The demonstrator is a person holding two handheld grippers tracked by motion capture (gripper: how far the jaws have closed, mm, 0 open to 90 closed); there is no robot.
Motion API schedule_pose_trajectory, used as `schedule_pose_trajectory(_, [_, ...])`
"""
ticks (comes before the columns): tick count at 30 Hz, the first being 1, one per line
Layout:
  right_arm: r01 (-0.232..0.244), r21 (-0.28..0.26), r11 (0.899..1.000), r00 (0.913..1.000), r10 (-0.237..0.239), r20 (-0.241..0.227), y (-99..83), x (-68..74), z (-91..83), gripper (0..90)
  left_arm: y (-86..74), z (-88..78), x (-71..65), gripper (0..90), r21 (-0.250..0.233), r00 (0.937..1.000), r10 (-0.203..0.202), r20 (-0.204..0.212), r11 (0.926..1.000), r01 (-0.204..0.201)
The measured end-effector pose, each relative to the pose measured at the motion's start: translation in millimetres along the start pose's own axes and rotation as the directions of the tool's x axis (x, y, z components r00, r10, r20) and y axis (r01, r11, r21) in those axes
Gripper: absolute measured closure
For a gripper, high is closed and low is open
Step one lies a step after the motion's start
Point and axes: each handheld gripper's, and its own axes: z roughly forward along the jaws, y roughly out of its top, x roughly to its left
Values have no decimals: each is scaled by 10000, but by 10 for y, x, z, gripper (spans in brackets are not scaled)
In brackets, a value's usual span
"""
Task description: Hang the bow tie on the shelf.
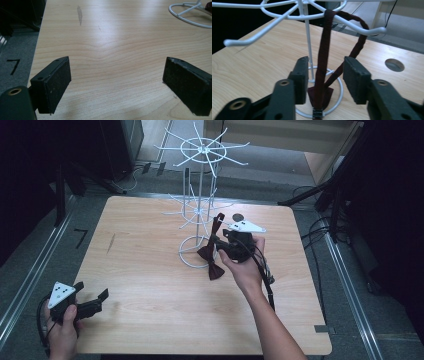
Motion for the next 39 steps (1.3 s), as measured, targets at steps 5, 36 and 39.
schedule_pose_trajectory(5, [122,-262,9996,9998,-118,138,-48,-53,-65,381,-1,-1,0,89,-4,10000,3,-7,10000,-3])
schedule_pose_trajectory(36, [-523,-201,9984,9946,539,892,-557,-672,-759,27,-1,-3,-6,89,-15,10000,22,-40,10000,-22])
schedule_pose_trajectory(39, [-715,-219,9972,9928,732,946,-668,-788,-853,15,-1,-3,-7,89,-13,10000,28,-56,10000,-28])
